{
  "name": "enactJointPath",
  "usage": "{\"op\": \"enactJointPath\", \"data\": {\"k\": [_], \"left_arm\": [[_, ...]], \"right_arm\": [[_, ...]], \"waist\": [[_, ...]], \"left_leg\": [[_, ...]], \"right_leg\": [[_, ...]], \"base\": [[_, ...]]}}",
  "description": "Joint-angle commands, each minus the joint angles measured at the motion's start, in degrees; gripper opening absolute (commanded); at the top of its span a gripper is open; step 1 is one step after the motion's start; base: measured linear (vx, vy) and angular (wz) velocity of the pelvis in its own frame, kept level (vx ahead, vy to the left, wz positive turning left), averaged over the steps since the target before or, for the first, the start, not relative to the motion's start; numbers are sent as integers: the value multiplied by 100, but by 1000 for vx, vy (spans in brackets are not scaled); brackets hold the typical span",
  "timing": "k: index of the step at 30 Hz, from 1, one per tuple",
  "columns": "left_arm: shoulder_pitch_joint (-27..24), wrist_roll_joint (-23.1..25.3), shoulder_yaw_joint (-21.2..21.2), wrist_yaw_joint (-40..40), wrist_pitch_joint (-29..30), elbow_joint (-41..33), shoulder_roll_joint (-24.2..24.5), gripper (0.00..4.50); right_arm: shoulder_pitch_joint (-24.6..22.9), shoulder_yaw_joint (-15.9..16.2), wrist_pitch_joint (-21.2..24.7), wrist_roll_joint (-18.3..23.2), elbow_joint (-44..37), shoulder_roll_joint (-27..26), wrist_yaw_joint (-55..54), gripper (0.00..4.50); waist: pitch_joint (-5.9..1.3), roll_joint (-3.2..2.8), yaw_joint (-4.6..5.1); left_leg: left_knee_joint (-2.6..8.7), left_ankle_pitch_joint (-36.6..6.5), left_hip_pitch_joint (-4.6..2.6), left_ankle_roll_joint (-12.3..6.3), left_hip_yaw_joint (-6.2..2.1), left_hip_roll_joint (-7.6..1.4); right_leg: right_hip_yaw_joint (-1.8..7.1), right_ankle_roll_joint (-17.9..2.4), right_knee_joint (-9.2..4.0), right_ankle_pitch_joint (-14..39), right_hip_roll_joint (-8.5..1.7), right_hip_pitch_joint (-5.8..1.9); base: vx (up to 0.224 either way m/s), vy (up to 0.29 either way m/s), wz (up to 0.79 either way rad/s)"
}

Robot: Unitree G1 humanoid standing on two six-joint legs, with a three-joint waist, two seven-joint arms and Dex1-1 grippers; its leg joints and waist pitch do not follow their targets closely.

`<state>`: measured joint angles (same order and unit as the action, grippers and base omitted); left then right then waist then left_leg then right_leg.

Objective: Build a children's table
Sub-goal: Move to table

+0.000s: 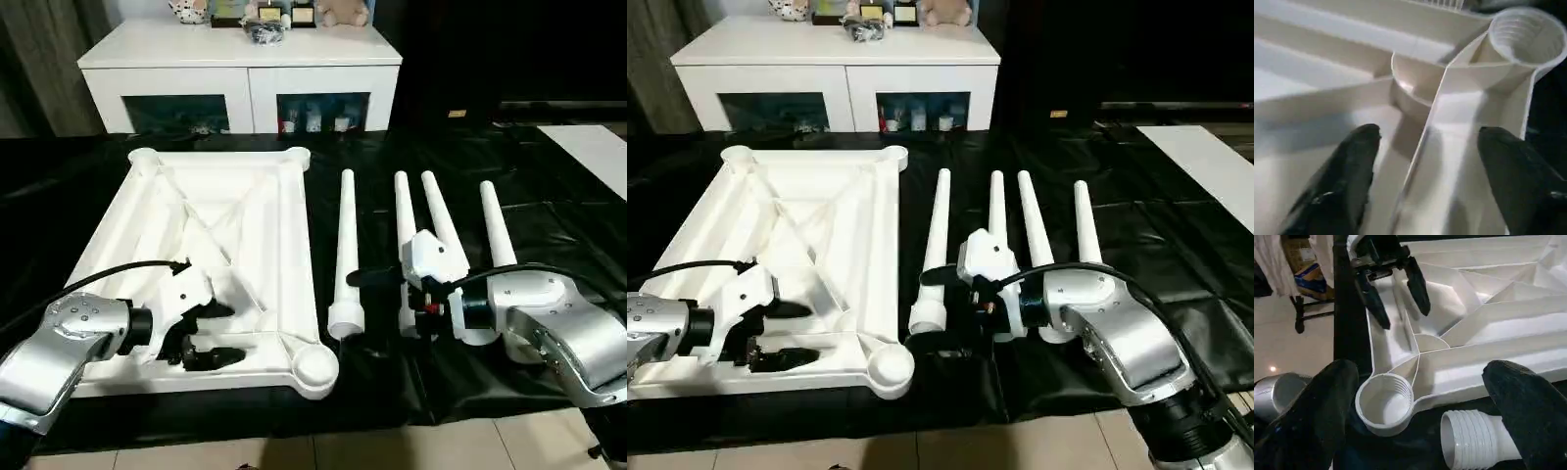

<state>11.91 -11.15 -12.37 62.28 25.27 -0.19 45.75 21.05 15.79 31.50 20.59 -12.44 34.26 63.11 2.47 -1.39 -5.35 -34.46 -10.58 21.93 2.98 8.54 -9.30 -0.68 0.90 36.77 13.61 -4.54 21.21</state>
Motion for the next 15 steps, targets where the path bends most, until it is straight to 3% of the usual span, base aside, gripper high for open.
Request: {"op": "enactJointPath", "data": {"k": [1, 3, 6, 9, 11, 13, 15], "left_arm": [[106, 175, -76, 26, -52, 146, 75, 326], [139, 419, -156, -215, -145, 427, 51, 321], [157, 665, -194, -521, -312, 754, -15, 284], [113, 640, -161, -523, -222, 765, 2, 260], [93, 631, -153, -494, -221, 767, 27, 247], [52, 607, -124, -418, -200, 840, 64, 227], [29, 596, -109, -313, -206, 892, 98, 203]], "right_arm": [[103, 28, 63, -38, -74, 44, 61, 450], [61, 103, 34, -86, -83, 47, 22, 450], [10, 168, 87, -83, -182, 40, -18, 450], [-13, 196, 135, -62, -258, 26, -51, 450], [-22, 209, 146, -62, -278, 12, -63, 450], [-33, 270, 177, -35, -282, -72, -74, 450], [-20, 334, 206, -7, -292, -114, -31, 450]], "waist": [[-274, -21, -14], [-283, -10, -16], [-352, -8, -21], [-369, -3, -30], [-361, 24, -35], [-340, -25, -35], [-310, -15, -20]], "left_leg": [[531, -1922, -152, 203, -77, -279], [524, -1873, -144, 195, -77, -284], [479, -1278, -104, 98, -67, -292], [429, -900, -83, -27, -31, -279], [423, -851, -78, -81, -18, -279], [440, -1067, -97, -51, -13, -286], [483, -1441, -108, 62, -19, -295]], "right_leg": [[169, -998, -515, 1373, -303, -22], [170, -1000, -508, 1341, -311, -29], [149, -1071, -428, 443, -297, -80], [127, -1239, -368, -323, -265, -98], [126, -1280, -365, -370, -265, -102], [130, -1289, -388, -82, -264, -73], [136, -1249, -423, 447, -270, -67]], "base": [[0, 0, 0], [0, 0, 0], [56, -13, -3], [52, -9, -3], [0, 0, 0], [0, 0, 0], [0, 0, 0]]}}
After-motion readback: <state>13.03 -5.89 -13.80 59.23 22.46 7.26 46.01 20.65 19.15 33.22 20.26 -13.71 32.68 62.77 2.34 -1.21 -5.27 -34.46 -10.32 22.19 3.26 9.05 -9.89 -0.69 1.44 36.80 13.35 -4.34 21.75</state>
